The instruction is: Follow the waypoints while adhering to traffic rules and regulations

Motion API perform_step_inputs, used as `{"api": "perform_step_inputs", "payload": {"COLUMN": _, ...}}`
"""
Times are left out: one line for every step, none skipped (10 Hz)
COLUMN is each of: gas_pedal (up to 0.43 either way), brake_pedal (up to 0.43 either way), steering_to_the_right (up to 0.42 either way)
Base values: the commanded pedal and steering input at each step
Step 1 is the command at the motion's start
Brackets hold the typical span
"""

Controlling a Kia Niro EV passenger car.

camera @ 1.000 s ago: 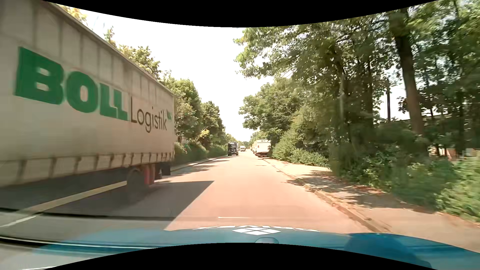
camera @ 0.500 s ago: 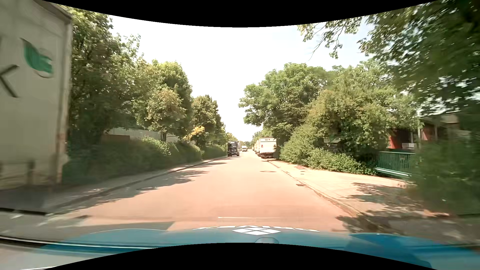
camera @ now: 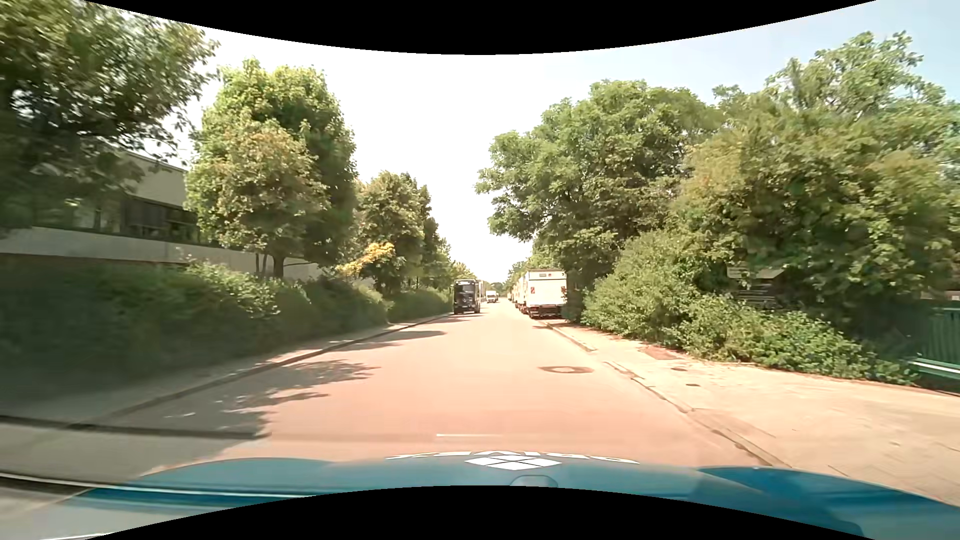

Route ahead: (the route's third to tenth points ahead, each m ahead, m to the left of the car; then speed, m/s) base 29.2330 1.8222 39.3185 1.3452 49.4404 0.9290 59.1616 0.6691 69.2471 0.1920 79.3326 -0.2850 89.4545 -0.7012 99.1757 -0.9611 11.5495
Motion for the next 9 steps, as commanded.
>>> {"api": "perform_step_inputs", "payload": {"gas_pedal": 0.008, "brake_pedal": 0.0, "steering_to_the_right": -0.002}}
{"api": "perform_step_inputs", "payload": {"gas_pedal": 0.008, "brake_pedal": 0.0, "steering_to_the_right": -0.002}}
{"api": "perform_step_inputs", "payload": {"gas_pedal": 0.008, "brake_pedal": 0.0, "steering_to_the_right": -0.002}}
{"api": "perform_step_inputs", "payload": {"gas_pedal": 0.008, "brake_pedal": 0.0, "steering_to_the_right": 0.0}}
{"api": "perform_step_inputs", "payload": {"gas_pedal": 0.008, "brake_pedal": 0.0, "steering_to_the_right": 0.0}}
{"api": "perform_step_inputs", "payload": {"gas_pedal": 0.008, "brake_pedal": 0.0, "steering_to_the_right": 0.0}}
{"api": "perform_step_inputs", "payload": {"gas_pedal": 0.008, "brake_pedal": 0.0, "steering_to_the_right": 0.0}}
{"api": "perform_step_inputs", "payload": {"gas_pedal": 0.0, "brake_pedal": 0.0, "steering_to_the_right": 0.0}}
{"api": "perform_step_inputs", "payload": {"gas_pedal": 0.0, "brake_pedal": 0.0, "steering_to_the_right": 0.002}}
